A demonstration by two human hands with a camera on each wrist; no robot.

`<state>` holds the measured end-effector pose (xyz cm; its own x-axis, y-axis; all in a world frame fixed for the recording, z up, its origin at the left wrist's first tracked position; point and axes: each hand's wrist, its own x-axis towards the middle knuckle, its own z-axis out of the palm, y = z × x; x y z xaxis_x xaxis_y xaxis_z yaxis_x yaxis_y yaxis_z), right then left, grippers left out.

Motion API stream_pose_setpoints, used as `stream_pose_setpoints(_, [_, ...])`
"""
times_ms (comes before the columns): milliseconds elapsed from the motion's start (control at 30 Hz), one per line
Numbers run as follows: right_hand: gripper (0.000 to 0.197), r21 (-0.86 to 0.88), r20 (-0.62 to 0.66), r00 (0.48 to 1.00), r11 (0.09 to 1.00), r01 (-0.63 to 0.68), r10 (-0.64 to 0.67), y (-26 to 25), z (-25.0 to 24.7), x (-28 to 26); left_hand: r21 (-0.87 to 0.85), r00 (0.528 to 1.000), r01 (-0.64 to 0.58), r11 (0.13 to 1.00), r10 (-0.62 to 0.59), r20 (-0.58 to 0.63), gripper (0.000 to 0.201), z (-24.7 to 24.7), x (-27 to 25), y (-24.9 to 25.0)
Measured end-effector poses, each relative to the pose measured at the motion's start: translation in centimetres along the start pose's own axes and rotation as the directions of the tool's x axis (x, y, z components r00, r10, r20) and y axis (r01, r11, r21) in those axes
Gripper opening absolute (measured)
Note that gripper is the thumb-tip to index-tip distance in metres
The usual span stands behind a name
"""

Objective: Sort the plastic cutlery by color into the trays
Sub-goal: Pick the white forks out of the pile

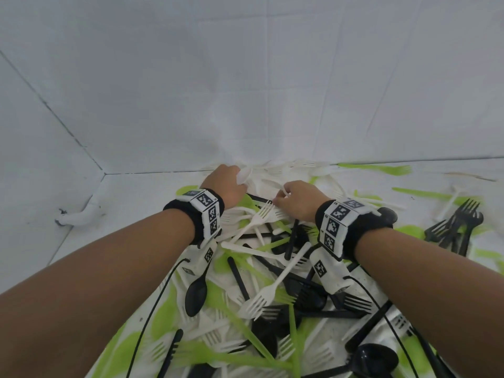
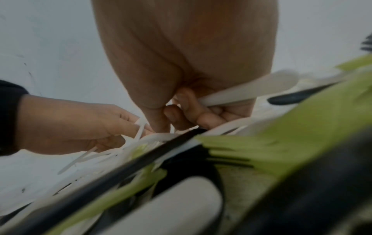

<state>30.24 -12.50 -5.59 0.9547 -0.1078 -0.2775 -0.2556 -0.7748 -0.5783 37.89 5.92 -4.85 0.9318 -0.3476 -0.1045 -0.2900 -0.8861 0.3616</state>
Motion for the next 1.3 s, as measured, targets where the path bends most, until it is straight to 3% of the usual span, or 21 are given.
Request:
stream_pose_setpoints(133, [0.017,0.028,0.013,0.999,0.999,0.037,-0.037,0.3,0.0,-0.2,-0.068,0.995,0.001,0.998,0.006,0.097,0.057,0.6,0.5,1.4])
stream_pose_setpoints(267, [0.021,0.080,-0.011,1.000,0.997,0.007,-0.006,0.4,0.2,-0.3,-0.083,0.997,0.020,0.996,-0.014,0.078,0.069,1.5,1.0,1.8])
stream_pose_setpoints(433, [0.022,0.185,-0.205,0.974,0.981,-0.057,0.095,0.3,-0.5,0.1,-0.049,0.996,0.088,0.995,-0.087,0.029,0.060,1.2,0.8,1.9])
stream_pose_setpoints(567, [0.016,0.047,-0.229,0.972,0.998,-0.046,0.056,0.8,-1.5,0.7,-0.156,0.982,0.175,0.972,-0.183,-0.037,0.052,0.6,0.8,1.8])
stream_pose_setpoints(633, [0.023,-0.075,-0.257,0.966,0.996,-0.045,0.024,1.2,-1.9,0.9,-0.266,0.974,0.196,0.944,-0.219,-0.060,0.046,0.5,0.8,1.6])
stream_pose_setpoints(767, [0.037,-0.328,-0.258,0.964,0.933,-0.145,0.059,2.2,-3.2,1.4,-0.435,0.969,0.133,0.891,-0.210,-0.134,0.029,0.5,0.5,1.6])
stream_pose_setpoints(900, [0.049,-0.454,-0.138,0.979,0.869,-0.197,0.150,3.5,-3.8,1.8,-0.311,0.980,0.157,0.937,-0.187,-0.067,0.033,0.5,0.1,1.3])
stream_pose_setpoints(1000, [0.043,-0.481,-0.197,0.976,0.858,-0.181,0.096,3.6,-3.9,1.7,-0.084,0.983,0.184,0.979,-0.184,0.007,0.053,0.3,-0.3,0.8])
stream_pose_setpoints(1133, [0.032,-0.515,-0.188,0.981,0.845,-0.143,0.052,3.3,-3.8,1.3,-0.018,0.991,0.051,0.999,-0.053,-0.125,0.050,-0.1,-1.0,1.3])
stream_pose_setpoints(1233, [0.020,-0.413,-0.242,0.970,0.906,-0.089,-0.015,3.0,-3.7,1.4,0.042,0.993,-0.039,0.998,0.043,-0.112,0.051,-0.3,-1.1,2.5])
stream_pose_setpoints(1300, [0.022,-0.292,-0.329,0.943,0.955,-0.049,-0.052,2.4,-3.9,1.3,0.086,0.999,-0.015,0.996,0.018,-0.031,0.060,0.0,-1.0,3.3])
